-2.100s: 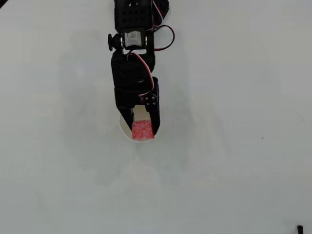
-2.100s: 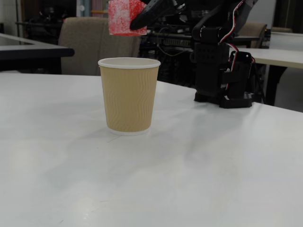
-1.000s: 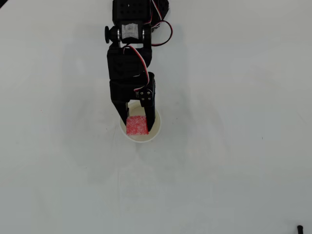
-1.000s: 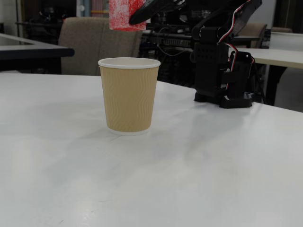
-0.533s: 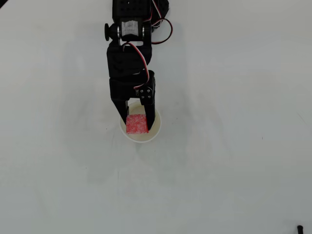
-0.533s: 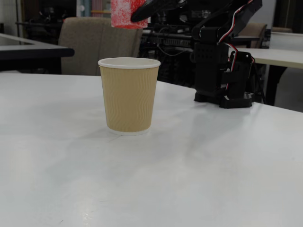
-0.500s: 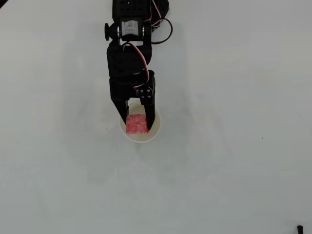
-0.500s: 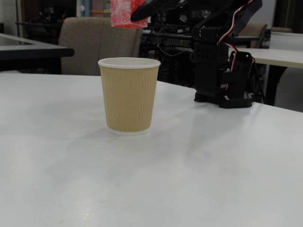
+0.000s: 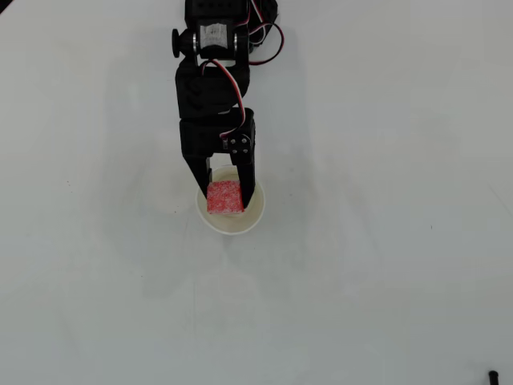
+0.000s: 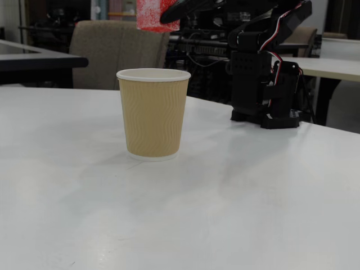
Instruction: Grasp a red cube and put it in the cup.
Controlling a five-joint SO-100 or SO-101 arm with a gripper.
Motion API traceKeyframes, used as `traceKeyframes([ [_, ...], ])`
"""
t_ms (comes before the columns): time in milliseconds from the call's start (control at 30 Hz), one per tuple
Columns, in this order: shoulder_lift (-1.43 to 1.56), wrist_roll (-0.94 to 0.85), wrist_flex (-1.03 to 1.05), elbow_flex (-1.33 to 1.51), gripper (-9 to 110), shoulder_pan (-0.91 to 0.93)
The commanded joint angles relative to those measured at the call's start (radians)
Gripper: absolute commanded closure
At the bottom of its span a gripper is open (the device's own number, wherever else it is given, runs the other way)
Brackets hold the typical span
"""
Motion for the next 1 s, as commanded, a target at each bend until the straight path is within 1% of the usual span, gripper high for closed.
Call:
traceKeyframes([
  [0,0.029,0.017,0.005,-0.014,97,-0.006],
  [133,0.029,0.017,0.005,-0.014,97,-0.005],
  [233,0.029,0.017,0.005,-0.009,92,-0.002],
  [500,0.029,0.017,-0.002,-0.002,67,0.002],
  [967,0.032,0.020,-0.021,0.012,67,0.005],
])
